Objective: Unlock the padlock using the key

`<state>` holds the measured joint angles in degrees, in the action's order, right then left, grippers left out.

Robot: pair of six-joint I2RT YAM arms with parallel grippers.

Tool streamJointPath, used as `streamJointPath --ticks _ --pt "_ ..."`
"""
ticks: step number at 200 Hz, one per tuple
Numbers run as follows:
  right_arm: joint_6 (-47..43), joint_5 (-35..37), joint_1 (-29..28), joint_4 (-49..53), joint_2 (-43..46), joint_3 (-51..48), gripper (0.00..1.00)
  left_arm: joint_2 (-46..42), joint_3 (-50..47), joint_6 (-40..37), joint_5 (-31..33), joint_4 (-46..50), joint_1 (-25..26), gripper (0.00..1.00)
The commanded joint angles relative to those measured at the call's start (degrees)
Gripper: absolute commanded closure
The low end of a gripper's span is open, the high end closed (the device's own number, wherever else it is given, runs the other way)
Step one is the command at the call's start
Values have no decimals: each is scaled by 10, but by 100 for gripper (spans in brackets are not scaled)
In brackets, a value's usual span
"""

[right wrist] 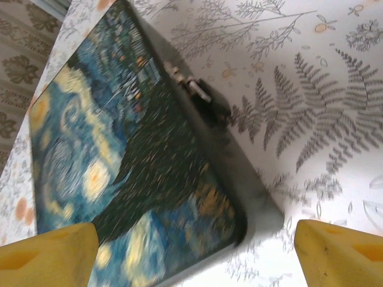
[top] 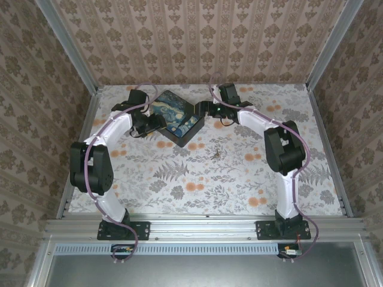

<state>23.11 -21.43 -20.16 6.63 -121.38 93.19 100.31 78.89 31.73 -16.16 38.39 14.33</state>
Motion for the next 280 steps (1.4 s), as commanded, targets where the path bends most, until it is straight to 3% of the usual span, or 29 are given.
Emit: streamJointPath --ticks 1,30,60,110,163,194,236,280 --pt "-8 -7 1 19 -51 72 14 26 17 -13 -17 -12 -14 37" --pt "-10 -49 -1 -4 -101 117 17 57 29 -18 -39 -28 -18 37" --pt "-21 -103 -5 -10 -122 139 27 75 33 -12 -45 -51 -19 37" --pt "-33 -154 -29 -37 -55 34 41 91 46 -19 -53 -64 -20 36" --pt "-29 -107 -85 -62 94 -177 42 91 40 -85 -92 -24 3 37" --pt "23 -76 -135 -91 170 -279 43 68 13 -114 -96 -9 23 37" --pt "77 -25 -200 -99 202 -304 39 38 -15 -114 -82 -9 15 37" --pt "48 24 -184 -12 280 -292 33 -2 -3 -120 -69 10 13 36"
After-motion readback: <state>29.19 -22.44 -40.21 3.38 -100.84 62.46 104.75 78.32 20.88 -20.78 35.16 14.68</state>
